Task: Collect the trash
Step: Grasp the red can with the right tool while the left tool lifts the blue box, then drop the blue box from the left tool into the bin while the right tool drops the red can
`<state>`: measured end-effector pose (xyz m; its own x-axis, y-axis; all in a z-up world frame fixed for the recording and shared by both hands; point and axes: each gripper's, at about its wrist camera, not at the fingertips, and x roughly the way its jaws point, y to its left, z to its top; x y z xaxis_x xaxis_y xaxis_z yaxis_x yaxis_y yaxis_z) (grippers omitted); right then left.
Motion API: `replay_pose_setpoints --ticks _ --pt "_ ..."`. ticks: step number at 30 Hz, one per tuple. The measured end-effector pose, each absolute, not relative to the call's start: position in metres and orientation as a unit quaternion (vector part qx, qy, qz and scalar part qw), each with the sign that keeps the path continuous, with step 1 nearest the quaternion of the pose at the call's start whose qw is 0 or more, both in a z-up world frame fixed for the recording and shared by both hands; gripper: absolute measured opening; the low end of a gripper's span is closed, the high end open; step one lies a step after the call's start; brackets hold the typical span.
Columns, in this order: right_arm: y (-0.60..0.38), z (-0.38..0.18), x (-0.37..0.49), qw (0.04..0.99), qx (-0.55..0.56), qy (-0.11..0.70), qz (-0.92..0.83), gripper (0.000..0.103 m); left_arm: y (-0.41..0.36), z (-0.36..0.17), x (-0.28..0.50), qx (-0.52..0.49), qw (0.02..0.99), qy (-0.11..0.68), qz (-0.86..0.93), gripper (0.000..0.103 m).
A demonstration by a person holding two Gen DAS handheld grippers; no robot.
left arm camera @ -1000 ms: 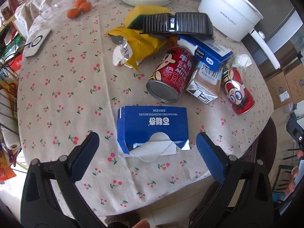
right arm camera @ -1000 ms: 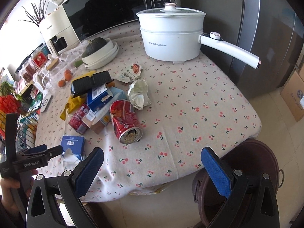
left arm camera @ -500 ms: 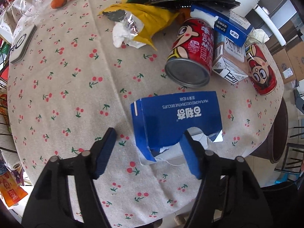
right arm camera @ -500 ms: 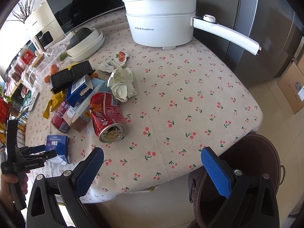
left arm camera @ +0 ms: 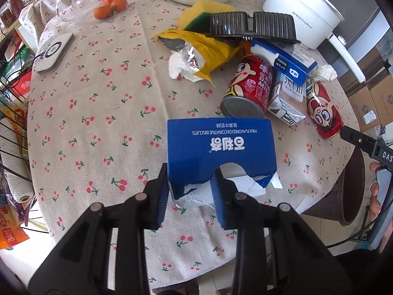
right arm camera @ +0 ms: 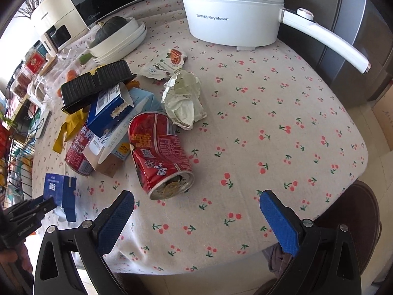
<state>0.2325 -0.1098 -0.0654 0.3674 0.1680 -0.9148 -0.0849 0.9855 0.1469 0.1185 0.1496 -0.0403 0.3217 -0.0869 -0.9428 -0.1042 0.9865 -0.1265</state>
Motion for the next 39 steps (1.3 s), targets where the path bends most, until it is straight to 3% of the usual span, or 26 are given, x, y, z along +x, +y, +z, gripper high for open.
replay_pose_setpoints --ticks 6,9,12,13,22,39 --pt "-0.088 -0.080 0.250 0.821 0.039 0.563 0.090 0.098 0.165 -0.038 0.113 -0.096 0.809 0.579 0.021 0.034" --pt "-0.084 -0.091 0.256 0.817 0.043 0.568 0.089 0.086 0.161 -0.041 0.109 -0.099 0.808 0.581 0.020 0.034" --pt "-0.083 -0.096 0.260 0.815 0.048 0.569 0.097 0.062 0.156 -0.039 0.100 -0.100 0.808 0.580 0.021 0.034" --pt "-0.082 -0.095 0.260 0.816 0.046 0.567 0.100 0.061 0.156 -0.036 0.095 -0.102 0.809 0.578 0.021 0.034" --pt "-0.078 -0.069 0.237 0.825 0.041 0.547 0.138 0.051 0.157 -0.030 0.094 -0.107 0.824 0.557 0.013 0.034" --pt "-0.142 -0.015 0.185 0.852 0.062 0.503 0.132 0.050 0.094 -0.032 0.123 -0.075 0.833 0.547 -0.034 0.034"
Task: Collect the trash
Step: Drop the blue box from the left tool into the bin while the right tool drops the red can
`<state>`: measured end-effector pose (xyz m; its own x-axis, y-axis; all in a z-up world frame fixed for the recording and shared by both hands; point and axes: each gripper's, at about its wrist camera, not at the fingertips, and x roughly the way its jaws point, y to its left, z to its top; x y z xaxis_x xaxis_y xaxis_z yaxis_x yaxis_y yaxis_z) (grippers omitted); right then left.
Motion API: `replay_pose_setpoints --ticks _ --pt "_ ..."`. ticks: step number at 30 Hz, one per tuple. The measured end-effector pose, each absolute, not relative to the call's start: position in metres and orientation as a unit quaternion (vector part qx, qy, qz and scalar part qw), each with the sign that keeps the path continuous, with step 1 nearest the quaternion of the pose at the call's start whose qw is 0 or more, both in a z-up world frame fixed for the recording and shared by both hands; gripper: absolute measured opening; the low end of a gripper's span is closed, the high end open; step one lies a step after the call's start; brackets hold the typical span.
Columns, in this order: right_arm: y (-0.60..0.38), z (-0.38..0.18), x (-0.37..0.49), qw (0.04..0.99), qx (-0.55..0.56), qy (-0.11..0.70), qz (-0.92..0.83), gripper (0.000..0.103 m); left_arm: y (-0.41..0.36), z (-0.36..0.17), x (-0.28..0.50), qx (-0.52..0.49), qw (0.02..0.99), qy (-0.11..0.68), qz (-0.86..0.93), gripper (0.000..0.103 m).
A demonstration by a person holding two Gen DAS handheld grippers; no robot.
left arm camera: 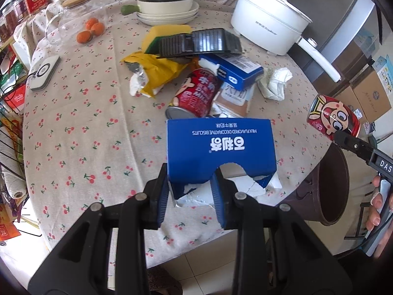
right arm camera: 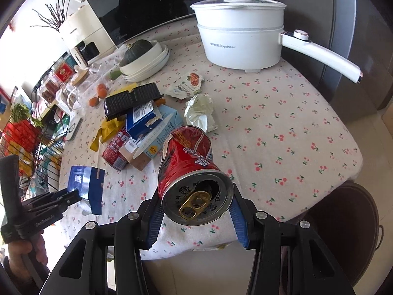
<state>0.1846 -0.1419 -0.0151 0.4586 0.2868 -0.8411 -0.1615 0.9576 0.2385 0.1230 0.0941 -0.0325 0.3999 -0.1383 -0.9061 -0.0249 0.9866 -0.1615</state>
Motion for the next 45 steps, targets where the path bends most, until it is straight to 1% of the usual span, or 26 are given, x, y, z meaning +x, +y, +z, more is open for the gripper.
replay_pose_setpoints --ticks 7,17,23,25,26,27,29,36,45 --pt "-0.210 -0.004 0.149 0.862 0.081 0.493 0.085 0.050 0.012 -0.030 0.132 -0.027 0.831 0.548 -0.097 0.034" --pt "-0.334 -0.017 0.088 0.859 0.123 0.496 -0.010 0.050 -0.127 -0.039 0.131 0.044 0.812 0.546 -0.200 0.034" --pt "-0.385 -0.026 0.061 0.853 0.143 0.499 -0.042 0.050 -0.190 -0.058 0.127 0.070 0.797 0.549 -0.242 0.035" --pt "-0.398 -0.029 0.055 0.851 0.148 0.501 -0.052 0.050 -0.207 -0.062 0.124 0.076 0.799 0.536 -0.262 0.038" --pt "-0.403 -0.030 0.051 0.850 0.150 0.503 -0.057 0.050 -0.214 -0.063 0.123 0.079 0.800 0.531 -0.270 0.048" --pt "-0.408 -0.032 0.049 0.848 0.153 0.504 -0.060 0.050 -0.219 -0.063 0.122 0.084 0.800 0.530 -0.267 0.071" --pt "-0.415 -0.035 0.048 0.845 0.158 0.506 -0.065 0.050 -0.219 -0.061 0.121 0.083 0.815 0.516 -0.251 0.096" --pt "-0.412 -0.047 0.055 0.835 0.156 0.525 -0.051 0.050 -0.189 -0.060 0.128 0.076 0.824 0.520 -0.212 0.096" --pt "-0.387 -0.075 0.077 0.805 0.122 0.579 -0.047 0.050 -0.127 -0.044 0.129 0.045 0.837 0.519 -0.167 0.096"
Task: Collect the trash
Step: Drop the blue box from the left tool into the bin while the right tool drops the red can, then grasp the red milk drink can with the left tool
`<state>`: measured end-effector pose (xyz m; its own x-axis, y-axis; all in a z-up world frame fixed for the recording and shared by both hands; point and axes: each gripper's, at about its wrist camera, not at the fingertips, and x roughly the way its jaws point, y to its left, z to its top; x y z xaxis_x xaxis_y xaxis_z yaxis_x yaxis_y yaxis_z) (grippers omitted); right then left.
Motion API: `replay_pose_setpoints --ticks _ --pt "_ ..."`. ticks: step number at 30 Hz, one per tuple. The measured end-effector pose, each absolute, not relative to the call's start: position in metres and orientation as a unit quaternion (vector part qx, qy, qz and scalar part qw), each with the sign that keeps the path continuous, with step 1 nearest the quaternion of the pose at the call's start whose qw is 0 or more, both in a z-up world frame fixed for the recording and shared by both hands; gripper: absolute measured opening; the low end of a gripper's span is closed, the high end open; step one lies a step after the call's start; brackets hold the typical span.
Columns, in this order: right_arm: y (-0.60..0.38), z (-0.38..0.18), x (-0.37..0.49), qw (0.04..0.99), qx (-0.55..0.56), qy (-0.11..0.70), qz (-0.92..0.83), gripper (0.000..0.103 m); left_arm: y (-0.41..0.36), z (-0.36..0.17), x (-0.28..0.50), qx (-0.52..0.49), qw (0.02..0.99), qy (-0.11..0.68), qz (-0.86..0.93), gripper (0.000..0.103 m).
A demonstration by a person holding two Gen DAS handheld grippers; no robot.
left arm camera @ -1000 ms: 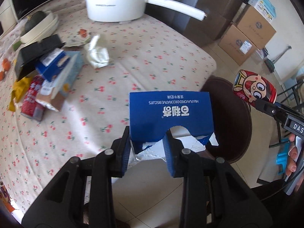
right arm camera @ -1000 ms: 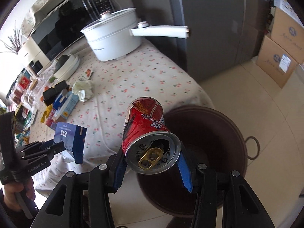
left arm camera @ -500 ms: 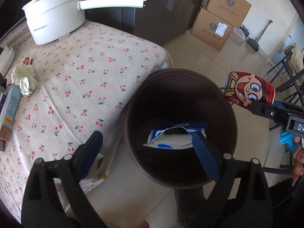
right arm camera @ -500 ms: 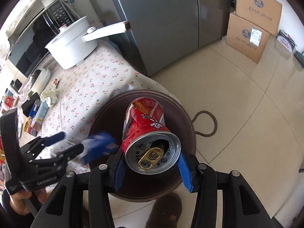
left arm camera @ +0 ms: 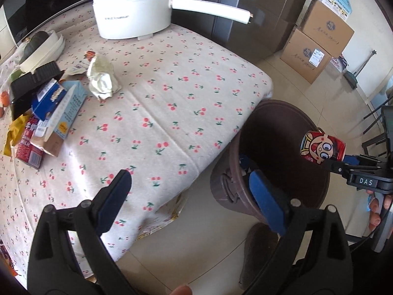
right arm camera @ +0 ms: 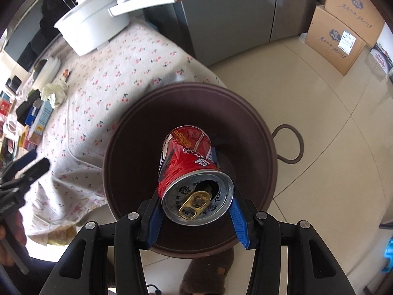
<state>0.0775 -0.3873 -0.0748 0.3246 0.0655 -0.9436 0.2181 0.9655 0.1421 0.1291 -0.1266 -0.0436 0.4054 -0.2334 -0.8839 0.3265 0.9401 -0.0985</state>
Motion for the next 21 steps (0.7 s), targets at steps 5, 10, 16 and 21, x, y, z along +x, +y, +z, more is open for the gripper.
replay_pose_setpoints --ticks 5,10,16,21 --pt "-0.382 -0.092 0.090 0.792 0.124 0.596 -0.052 0.050 -0.095 -0.037 0.127 0.022 0.842 0.518 -0.151 0.097" --pt "-0.378 -0.102 0.107 0.788 0.132 0.599 -0.060 0.051 -0.067 -0.031 0.125 0.016 0.848 0.513 -0.135 0.097" --pt "-0.378 -0.096 0.122 0.795 0.135 0.585 -0.087 0.074 -0.030 -0.025 0.123 0.012 0.855 0.506 -0.112 0.097" --pt "-0.370 -0.087 0.126 0.798 0.140 0.582 -0.075 0.075 0.002 -0.021 0.123 0.000 0.860 0.502 -0.088 0.097"
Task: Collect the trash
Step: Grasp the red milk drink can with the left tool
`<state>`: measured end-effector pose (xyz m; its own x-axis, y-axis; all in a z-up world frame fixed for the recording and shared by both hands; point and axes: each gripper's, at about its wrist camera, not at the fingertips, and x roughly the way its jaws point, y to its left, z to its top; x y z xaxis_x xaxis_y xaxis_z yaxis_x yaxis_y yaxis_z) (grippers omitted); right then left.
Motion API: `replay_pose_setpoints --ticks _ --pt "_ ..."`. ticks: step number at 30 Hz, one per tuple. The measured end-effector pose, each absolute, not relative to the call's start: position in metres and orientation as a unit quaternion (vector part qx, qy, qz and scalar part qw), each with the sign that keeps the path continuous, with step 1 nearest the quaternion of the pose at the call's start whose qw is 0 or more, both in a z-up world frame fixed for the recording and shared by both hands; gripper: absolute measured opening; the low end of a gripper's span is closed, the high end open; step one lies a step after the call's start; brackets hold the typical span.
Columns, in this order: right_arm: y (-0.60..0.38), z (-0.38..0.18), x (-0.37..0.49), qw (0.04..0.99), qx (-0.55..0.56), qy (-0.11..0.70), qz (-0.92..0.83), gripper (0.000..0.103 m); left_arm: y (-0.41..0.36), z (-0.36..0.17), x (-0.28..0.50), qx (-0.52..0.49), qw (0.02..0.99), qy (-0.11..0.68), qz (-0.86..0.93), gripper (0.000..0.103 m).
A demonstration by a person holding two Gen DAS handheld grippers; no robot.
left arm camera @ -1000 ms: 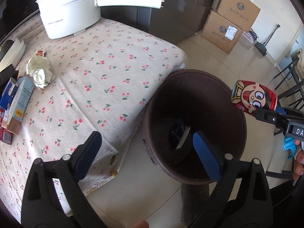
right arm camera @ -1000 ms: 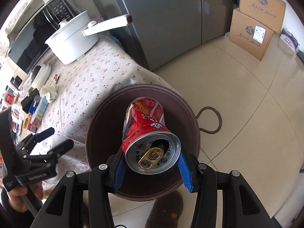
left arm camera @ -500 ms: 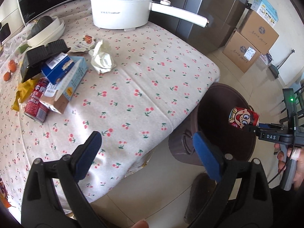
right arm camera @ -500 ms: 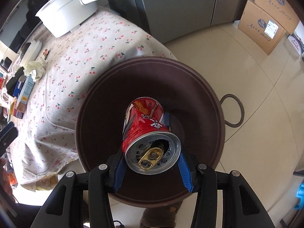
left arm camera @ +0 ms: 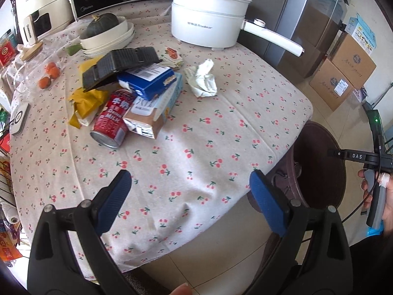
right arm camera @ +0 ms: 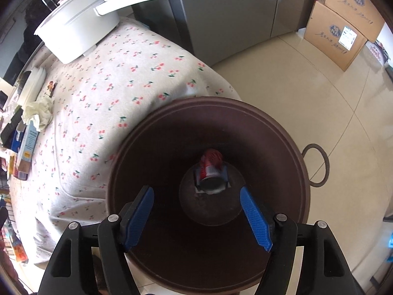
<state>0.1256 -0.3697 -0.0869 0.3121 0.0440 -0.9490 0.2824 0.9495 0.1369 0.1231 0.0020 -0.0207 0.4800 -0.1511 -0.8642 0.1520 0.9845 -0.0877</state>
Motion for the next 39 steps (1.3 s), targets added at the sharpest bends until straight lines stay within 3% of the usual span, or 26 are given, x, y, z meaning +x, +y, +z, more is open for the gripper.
replay_pose_setpoints --ticks 16,29,39 --pt "-0.293 -0.054 0.147 0.820 0.108 0.561 -0.021 0.083 0.108 -0.024 0.127 -0.065 0.861 0.505 0.008 0.097" --pt "-0.218 -0.051 0.180 0.819 0.085 0.567 0.030 0.084 0.119 -0.066 0.169 -0.037 0.852 0.522 0.005 0.097" --pt "-0.208 -0.067 0.195 0.806 0.073 0.586 0.027 0.084 0.087 -0.079 0.200 0.046 0.866 0.496 -0.045 0.080"
